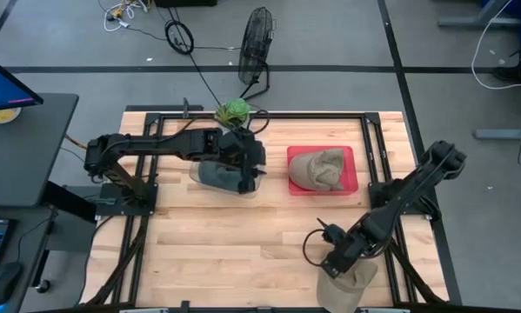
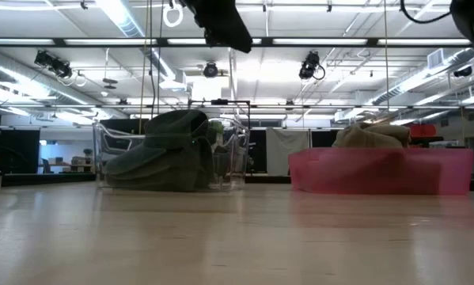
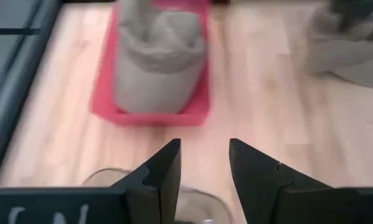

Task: Pick & Place hat
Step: Put the brown cap into the red bin, then return to Home Position

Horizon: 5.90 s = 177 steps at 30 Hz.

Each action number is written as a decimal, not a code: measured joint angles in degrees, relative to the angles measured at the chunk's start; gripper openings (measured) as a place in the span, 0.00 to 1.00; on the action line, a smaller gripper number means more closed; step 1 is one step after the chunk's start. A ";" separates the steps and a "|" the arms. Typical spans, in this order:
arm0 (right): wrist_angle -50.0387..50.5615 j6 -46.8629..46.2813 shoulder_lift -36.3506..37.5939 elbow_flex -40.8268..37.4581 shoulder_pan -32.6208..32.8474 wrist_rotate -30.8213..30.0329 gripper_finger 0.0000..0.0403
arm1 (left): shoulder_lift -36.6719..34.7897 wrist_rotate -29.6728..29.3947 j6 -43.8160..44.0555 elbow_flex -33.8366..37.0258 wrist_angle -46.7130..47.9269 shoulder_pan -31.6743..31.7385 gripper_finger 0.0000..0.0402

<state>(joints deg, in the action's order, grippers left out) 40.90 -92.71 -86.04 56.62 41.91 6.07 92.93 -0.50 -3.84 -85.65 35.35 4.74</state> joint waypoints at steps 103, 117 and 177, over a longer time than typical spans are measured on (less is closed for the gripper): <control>24.04 60.83 8.02 10.45 -41.35 -32.38 0.37 | 0.14 0.05 -0.06 -0.02 -0.68 3.14 0.35; -4.33 62.98 8.04 -13.39 -47.63 -29.00 0.03 | 0.14 0.06 0.47 -0.02 0.02 3.14 0.35; -34.99 91.10 86.00 -46.78 -40.30 -20.06 0.01 | -81.15 -1.87 -4.38 79.90 -46.19 3.38 0.35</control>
<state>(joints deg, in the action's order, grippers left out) 5.91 -1.61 -0.03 9.84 1.61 -13.99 11.79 -2.37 -8.22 -5.74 -10.83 8.12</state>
